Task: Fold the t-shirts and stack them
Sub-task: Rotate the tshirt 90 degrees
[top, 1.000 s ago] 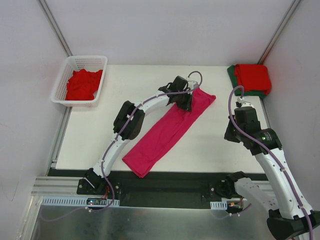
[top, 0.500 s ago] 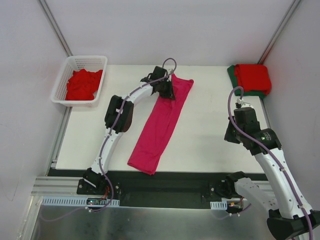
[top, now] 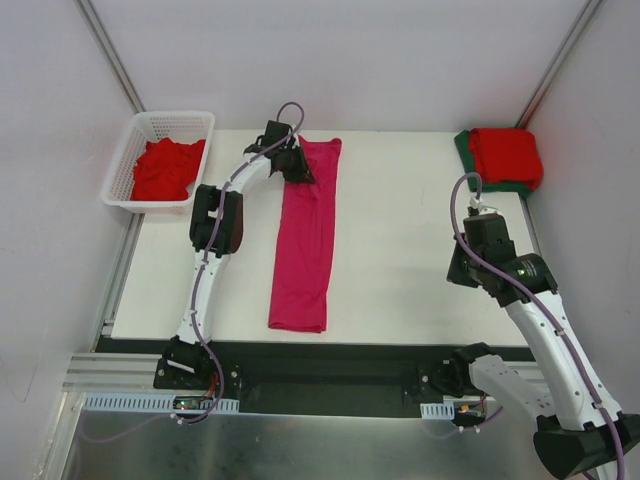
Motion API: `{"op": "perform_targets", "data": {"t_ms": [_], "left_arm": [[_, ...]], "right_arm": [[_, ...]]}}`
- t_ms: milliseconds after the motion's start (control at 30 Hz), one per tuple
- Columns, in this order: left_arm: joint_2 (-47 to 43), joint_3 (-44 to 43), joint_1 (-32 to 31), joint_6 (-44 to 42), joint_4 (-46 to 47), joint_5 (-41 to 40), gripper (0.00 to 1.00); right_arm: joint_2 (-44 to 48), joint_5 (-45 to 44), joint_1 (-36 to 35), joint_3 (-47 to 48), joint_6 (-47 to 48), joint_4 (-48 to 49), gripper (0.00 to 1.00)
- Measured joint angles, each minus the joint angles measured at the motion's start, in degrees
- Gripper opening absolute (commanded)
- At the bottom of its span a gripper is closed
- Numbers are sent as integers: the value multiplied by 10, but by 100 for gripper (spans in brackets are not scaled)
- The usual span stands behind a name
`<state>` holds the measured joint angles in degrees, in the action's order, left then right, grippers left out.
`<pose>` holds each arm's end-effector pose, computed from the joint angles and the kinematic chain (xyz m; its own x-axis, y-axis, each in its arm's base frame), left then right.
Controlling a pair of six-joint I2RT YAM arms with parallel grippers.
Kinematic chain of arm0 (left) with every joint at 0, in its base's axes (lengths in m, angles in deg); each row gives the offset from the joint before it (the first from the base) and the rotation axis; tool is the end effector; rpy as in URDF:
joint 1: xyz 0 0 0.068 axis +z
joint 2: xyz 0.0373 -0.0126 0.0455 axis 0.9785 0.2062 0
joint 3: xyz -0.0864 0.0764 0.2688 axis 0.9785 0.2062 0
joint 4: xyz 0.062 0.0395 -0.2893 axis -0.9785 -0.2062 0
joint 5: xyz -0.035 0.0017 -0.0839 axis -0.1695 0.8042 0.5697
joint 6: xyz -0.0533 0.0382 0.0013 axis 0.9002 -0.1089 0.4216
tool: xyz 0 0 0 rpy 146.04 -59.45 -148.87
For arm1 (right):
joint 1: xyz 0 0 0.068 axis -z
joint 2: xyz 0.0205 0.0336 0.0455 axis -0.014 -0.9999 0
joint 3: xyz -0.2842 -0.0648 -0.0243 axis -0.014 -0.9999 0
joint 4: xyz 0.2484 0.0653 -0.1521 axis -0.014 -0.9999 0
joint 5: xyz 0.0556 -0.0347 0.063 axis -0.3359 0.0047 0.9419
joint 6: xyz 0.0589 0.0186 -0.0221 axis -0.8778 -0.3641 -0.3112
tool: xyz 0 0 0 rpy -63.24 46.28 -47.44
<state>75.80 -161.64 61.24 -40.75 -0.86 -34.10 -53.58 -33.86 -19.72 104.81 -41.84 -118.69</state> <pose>0.6037 -0.2057 0.1452 -0.8120 -0.2068 -0.5457 0.2115 0.7673 -0.6055 0.1826 0.0514 0.3324 -0.7219 -0.0856 -0.6867 -0.0762 0.9961 -0.0441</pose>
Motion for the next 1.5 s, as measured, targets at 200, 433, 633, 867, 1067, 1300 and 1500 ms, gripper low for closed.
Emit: {"op": "perform_targets", "data": {"t_ms": [200,433,633,867,1067,1300,1500], "left_arm": [[8,-19,15,1,-7,4,0],[-1,-26,0,-21,-7,36,0],[-95,5,-12,-29,3,66,1],[-318,186,-11,-55,42,50,22],[-442,405,-12,-55,57,1,40],[-556,648,-19,-50,31,-64,45],[-702,773,-30,-32,30,-103,49]], "right_arm": [[-6,0,0,-1,0,1,5],[-6,4,0,-24,0,9,5],[-8,19,0,-48,-7,27,6],[-26,56,-3,-77,-5,66,17],[-80,116,-23,-99,0,125,40],[-151,164,-66,-101,0,183,51],[-200,189,-119,-100,-10,217,58]]}}
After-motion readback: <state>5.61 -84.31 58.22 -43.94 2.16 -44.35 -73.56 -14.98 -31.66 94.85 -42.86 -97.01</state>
